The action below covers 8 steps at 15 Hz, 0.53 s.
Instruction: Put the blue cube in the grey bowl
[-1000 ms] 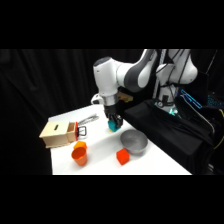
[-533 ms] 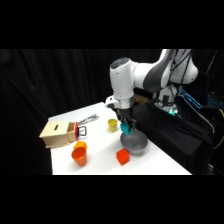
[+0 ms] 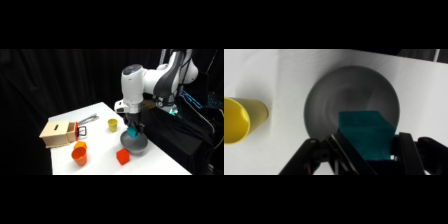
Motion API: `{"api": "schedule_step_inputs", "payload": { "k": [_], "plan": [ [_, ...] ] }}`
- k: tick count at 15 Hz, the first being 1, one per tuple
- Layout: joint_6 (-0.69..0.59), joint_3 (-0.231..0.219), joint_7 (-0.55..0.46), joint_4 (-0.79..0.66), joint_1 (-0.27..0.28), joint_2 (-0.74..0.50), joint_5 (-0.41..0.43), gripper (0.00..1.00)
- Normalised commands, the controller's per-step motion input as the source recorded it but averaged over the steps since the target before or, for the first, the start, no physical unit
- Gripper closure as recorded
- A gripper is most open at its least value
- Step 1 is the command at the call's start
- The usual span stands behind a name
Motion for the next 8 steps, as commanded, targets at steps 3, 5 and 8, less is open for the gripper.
{"api": "schedule_step_inputs", "payload": {
  "k": [3,5,8],
  "plan": [
    [0.35,0.045,-0.03,-0.15,0.035,0.01,0.119,0.75],
    [0.36,0.049,-0.05,-0.11,0.031,0.05,0.106,0.75],
    [0.27,0.034,-0.03,-0.05,0.02,0.08,0.077,0.75]
  ]
}}
